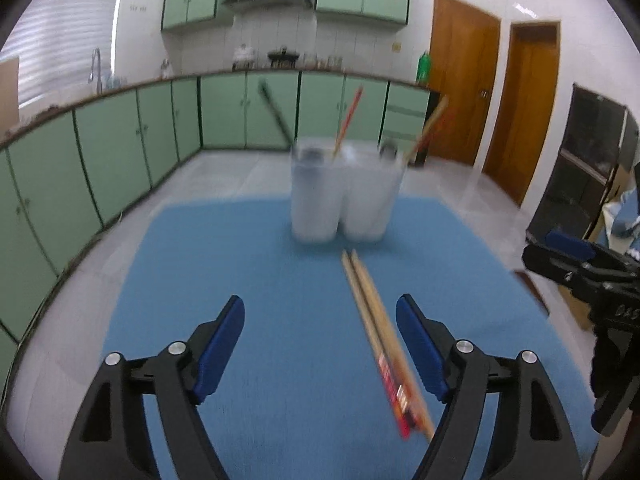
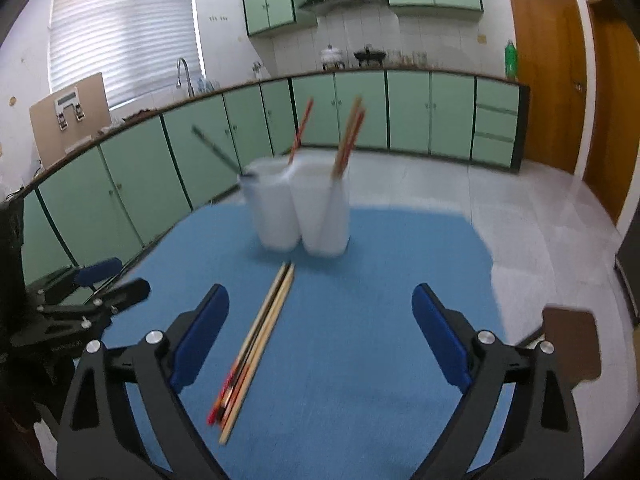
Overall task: Organize utensils
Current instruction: 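Move both open tools back down to the chopsticks on the table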
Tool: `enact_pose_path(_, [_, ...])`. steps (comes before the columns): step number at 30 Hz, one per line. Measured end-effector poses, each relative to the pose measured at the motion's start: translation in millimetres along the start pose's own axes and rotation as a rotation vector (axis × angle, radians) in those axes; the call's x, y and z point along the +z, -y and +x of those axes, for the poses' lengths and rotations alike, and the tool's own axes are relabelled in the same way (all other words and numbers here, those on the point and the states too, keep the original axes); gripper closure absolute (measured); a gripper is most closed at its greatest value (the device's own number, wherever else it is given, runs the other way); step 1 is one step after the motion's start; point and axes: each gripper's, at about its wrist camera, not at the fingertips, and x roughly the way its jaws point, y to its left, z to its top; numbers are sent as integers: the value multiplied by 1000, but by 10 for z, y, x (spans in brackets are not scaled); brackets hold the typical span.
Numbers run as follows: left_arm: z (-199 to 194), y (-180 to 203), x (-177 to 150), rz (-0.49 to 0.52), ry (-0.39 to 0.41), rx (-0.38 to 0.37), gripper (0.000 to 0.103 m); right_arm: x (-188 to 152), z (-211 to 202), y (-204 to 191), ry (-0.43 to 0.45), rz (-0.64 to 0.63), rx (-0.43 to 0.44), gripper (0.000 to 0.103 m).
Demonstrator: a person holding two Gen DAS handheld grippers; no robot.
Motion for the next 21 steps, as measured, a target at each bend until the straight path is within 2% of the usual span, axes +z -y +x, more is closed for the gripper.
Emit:
enact_pose_path(4, [155,-47,-348,-18,-81,26,26,-337,111,-114,-58,21,-8,13])
enact_pose_path(8, [235,-79,-567,-33,-124,39,26,-543,180,-210,-99,16,-16,13])
enact_pose_path(17, [276,-63,-792,-35,-172,59,26,-850,256,-385,-189,-39,2,13])
enact_pose_path(21, [256,-109,-820,-41,-181,74,26,-930,294,-462,-219,-79,7,21])
